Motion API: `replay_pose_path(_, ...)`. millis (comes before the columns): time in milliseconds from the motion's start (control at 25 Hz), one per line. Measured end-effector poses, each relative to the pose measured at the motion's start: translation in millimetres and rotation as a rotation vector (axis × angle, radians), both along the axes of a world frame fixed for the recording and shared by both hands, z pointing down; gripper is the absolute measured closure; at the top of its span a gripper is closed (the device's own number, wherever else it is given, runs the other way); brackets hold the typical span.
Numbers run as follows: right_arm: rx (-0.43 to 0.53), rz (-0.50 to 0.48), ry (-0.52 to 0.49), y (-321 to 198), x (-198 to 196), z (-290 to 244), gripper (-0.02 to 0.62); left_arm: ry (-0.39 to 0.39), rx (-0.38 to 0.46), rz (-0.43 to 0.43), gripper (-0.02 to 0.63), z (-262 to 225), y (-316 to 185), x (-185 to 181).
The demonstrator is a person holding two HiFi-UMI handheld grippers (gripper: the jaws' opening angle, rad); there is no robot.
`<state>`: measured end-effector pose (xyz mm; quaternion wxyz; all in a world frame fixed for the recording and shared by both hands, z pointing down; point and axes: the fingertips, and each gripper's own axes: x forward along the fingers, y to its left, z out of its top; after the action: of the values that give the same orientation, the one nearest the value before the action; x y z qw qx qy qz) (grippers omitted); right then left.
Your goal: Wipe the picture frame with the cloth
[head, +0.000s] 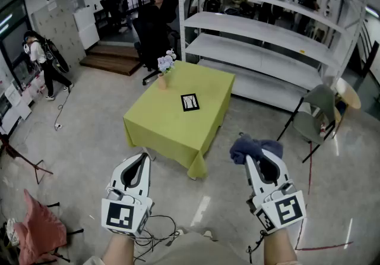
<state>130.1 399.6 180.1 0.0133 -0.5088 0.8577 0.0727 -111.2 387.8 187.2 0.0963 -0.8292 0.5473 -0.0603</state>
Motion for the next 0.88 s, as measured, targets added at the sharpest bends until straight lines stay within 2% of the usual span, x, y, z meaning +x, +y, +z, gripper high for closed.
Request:
replay_pose_path(400,-0.019,0.002,-0.032,7.1,30.4,10.4,0.525,0.005,-0.009,0.015,0.598,8.2,5.6,31.4)
replay_pose_path(880,-0.057,-0.021,-0.020,12.9,73.7,28.0,0.525,0.006,-0.021,0.022,0.598,14.7,8.2,82.0)
